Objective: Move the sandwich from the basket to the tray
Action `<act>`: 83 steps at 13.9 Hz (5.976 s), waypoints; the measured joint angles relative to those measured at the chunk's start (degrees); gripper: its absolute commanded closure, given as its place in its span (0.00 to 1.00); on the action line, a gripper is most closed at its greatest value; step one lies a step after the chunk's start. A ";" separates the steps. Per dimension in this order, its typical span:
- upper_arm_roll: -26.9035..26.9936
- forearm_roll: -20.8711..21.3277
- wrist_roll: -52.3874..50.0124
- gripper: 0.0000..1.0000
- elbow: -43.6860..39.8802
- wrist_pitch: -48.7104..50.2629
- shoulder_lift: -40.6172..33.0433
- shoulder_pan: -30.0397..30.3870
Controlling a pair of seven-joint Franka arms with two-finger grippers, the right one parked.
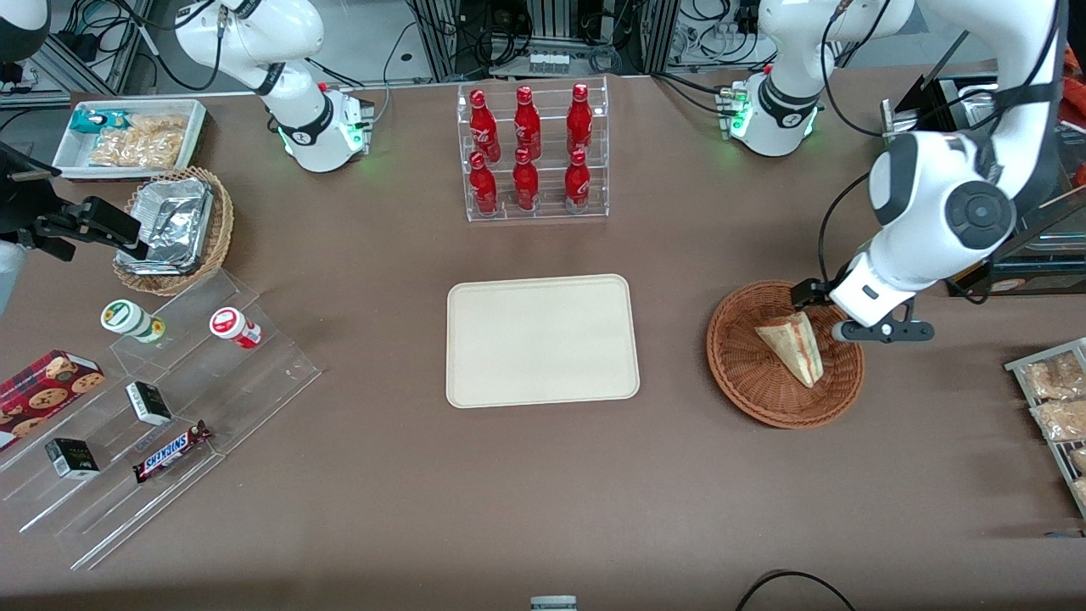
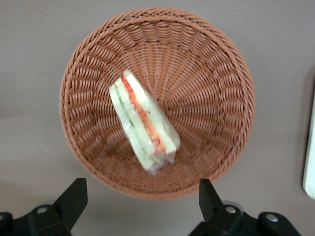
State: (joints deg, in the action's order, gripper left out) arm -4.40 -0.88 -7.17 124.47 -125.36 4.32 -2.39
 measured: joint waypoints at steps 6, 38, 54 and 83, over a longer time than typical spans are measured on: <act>-0.10 -0.19 -25.57 0.00 3.10 -6.85 1.55 -0.07; -2.45 -0.01 -26.81 0.94 -15.98 4.17 16.30 -16.85; -2.53 4.69 -56.39 1.00 -46.06 8.37 39.49 -38.38; 5.67 3.35 -55.75 0.00 -47.11 23.02 31.35 -35.90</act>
State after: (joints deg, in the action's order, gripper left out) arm 1.27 2.47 -62.92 77.36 -102.34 35.68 -38.28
